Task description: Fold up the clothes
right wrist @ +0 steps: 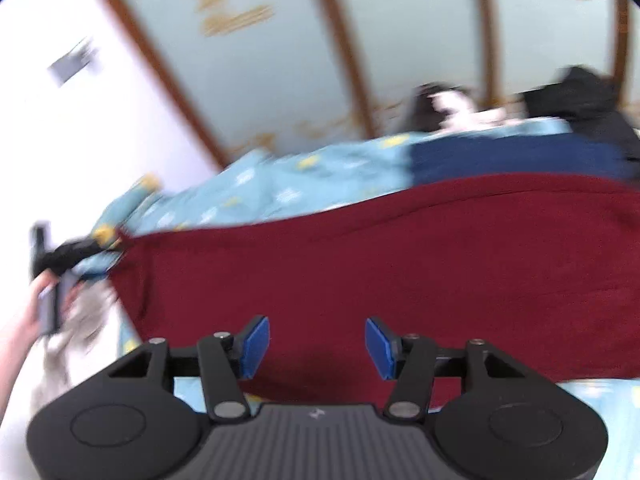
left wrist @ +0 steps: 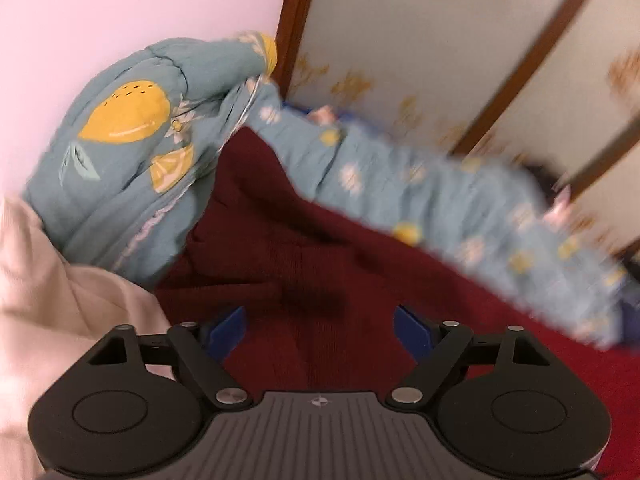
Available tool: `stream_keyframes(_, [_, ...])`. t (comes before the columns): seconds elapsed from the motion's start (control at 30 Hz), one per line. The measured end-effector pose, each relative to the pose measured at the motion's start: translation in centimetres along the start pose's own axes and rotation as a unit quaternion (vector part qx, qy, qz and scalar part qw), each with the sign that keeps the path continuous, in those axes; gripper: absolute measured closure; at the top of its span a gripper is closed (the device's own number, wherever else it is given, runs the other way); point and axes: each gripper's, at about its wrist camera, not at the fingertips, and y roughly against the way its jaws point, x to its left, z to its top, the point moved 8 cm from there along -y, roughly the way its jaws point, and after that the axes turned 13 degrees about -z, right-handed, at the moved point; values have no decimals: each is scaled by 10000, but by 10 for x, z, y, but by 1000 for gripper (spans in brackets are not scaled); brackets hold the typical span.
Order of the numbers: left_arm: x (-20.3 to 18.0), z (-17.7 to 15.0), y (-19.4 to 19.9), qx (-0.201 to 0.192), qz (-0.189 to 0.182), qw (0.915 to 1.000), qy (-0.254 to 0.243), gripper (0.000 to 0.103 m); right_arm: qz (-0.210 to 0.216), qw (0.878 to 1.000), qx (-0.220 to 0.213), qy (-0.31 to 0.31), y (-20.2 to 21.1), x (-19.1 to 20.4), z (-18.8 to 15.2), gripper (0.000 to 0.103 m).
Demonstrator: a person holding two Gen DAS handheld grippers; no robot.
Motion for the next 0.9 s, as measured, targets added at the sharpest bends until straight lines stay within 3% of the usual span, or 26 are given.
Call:
stream_keyframes(0.07, [1,-4,-13,189,290,9993,-159,44,209,9996,78,195,-15,30,0,50])
stream_keyframes(0.13, [4,-13,-23,277,468,9982,-245,73,498,9983,-55,297,-29,67,2,50])
stream_keyframes(0.17, [7,-17,-25,280,527,9978,-284,98,611,9977,-130,279,-31,80,0,50])
stream_keyframes(0.27, [15,-27,-12,51,407,9986,-331,99,1019,9943,-326,20,-36,112,-6,49])
stream_keyframes(0.43, [52,-65,46,-186,32,9998,-9,99,1244,9904,-562,-226,-45,136,-28,38])
stream_keyframes(0.53, [82,-89,83,-355,-52,9982,480,93,1053,9927,-569,-114,-63,150,-45,38])
stream_keyframes(0.67, [97,-99,129,-818,31,9939,736,92,1344,9901,-371,-125,-86,169,-69,38])
stream_keyframes(0.73, [92,-95,140,-920,67,9924,815,71,1319,9907,-329,92,-91,178,-79,38])
stream_keyframes(0.77, [85,-92,142,-917,31,9921,859,48,1213,9916,-373,245,-92,182,-81,38])
stream_keyframes(0.8, [72,-87,142,-922,-63,9921,847,37,1164,9918,-391,349,-92,184,-83,38])
stream_keyframes(0.9, [25,-70,130,-868,-307,9941,581,36,1355,9898,-310,314,-92,185,-89,38])
